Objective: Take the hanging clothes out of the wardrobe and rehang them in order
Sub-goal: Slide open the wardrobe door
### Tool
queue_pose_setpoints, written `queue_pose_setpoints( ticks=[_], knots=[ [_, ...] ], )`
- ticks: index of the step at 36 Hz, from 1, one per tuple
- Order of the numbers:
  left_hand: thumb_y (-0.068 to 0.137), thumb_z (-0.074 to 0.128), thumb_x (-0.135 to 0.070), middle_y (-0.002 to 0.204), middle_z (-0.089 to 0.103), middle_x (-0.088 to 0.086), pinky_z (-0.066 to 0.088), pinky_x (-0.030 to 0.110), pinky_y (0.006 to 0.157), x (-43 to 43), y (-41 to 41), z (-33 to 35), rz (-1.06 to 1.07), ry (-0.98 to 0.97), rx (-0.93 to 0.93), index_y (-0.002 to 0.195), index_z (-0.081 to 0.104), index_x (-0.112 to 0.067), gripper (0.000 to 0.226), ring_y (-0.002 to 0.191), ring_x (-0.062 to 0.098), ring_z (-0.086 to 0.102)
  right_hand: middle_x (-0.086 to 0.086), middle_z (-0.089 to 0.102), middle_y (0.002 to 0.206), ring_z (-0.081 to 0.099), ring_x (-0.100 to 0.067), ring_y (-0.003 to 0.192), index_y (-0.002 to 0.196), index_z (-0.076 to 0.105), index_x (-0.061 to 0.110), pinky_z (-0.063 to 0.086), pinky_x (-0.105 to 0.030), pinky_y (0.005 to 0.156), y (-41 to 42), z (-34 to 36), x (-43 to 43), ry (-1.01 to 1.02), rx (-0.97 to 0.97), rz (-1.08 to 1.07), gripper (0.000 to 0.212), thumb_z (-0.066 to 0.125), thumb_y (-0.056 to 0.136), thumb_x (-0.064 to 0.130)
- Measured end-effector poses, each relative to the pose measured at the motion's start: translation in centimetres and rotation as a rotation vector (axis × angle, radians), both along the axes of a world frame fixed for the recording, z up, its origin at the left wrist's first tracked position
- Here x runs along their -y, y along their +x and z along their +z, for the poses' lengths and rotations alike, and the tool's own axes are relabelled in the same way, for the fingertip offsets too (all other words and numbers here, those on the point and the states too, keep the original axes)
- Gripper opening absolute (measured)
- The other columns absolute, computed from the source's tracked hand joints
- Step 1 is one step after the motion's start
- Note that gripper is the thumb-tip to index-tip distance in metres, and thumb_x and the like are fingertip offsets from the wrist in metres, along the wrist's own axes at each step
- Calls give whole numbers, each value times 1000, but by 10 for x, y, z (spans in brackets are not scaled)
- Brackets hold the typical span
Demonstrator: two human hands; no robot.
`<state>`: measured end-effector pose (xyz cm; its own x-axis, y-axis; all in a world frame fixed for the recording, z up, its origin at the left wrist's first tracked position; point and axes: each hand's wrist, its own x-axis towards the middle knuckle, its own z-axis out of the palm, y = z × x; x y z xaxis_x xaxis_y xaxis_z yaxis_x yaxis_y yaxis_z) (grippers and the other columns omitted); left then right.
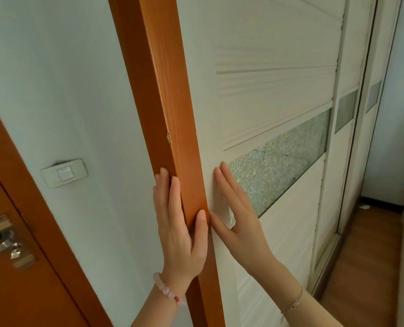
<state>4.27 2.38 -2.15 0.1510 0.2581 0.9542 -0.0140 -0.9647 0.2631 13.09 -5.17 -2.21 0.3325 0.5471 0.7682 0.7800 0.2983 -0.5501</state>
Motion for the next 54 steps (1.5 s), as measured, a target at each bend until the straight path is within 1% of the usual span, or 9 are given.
queue_pose_setpoints(
  ticks=[12,17,25,33,38,42,46,49,54],
  knots=[
    [96,32,-43,155,-1,-27,19,36,119,-1,-3,-1,26,20,-14,145,0,-43,59,146,8,7,22,41,142,38,1,132,143,31,33,39,-29,108,21,-4,0,50,-171,-76,74,71,81,31],
    [96,34,-43,154,1,-27,32,58,110,3,-1,2,53,-2,-3,144,0,-45,59,146,9,11,20,46,120,50,1,108,141,35,33,48,-16,85,39,-8,-3,60,-233,-147,71,71,80,30],
    [87,48,-51,151,13,-3,51,56,90,15,-4,10,241,-55,-63,145,4,-35,75,138,33,29,10,46,121,50,4,105,141,37,30,47,-9,80,72,-10,-7,84,-283,-163,67,68,82,28],
    [77,61,-29,147,21,6,38,37,101,27,3,8,480,-84,-60,143,6,-19,86,137,13,22,6,44,121,52,-5,103,141,38,23,48,-23,84,110,-10,-9,95,-249,-162,67,69,82,26],
    [68,67,-16,143,23,6,31,47,100,35,8,8,611,-98,-71,142,6,-23,96,131,24,29,9,44,116,52,-8,99,140,39,22,47,-20,80,139,-10,-11,98,-176,-216,70,71,79,31],
    [65,81,-7,144,25,7,23,41,102,44,13,7,717,-126,-61,144,9,-18,107,132,11,24,9,41,110,53,-14,97,140,39,21,49,-29,80,166,-8,-13,78,-119,-204,73,71,77,34],
    [66,79,3,147,31,17,14,1,109,55,20,5,809,-126,-41,144,17,-6,101,138,-13,7,9,39,107,56,-20,94,139,38,19,52,-35,78,190,-4,-12,63,-73,-185,75,68,74,43],
    [71,74,1,147,33,24,10,-6,105,64,30,7,898,-163,-7,145,19,-3,92,136,-17,8,7,39,109,56,-21,95,139,38,17,52,-40,82,206,-1,-12,46,-90,-146,77,70,73,39],
    [85,64,-9,152,25,18,25,38,115,74,50,5,1097,-268,103,148,18,-12,78,142,27,21,-3,45,115,54,-22,102,139,38,13,51,-40,84,228,3,-10,23,-118,-100,77,71,74,34]
  ],
)
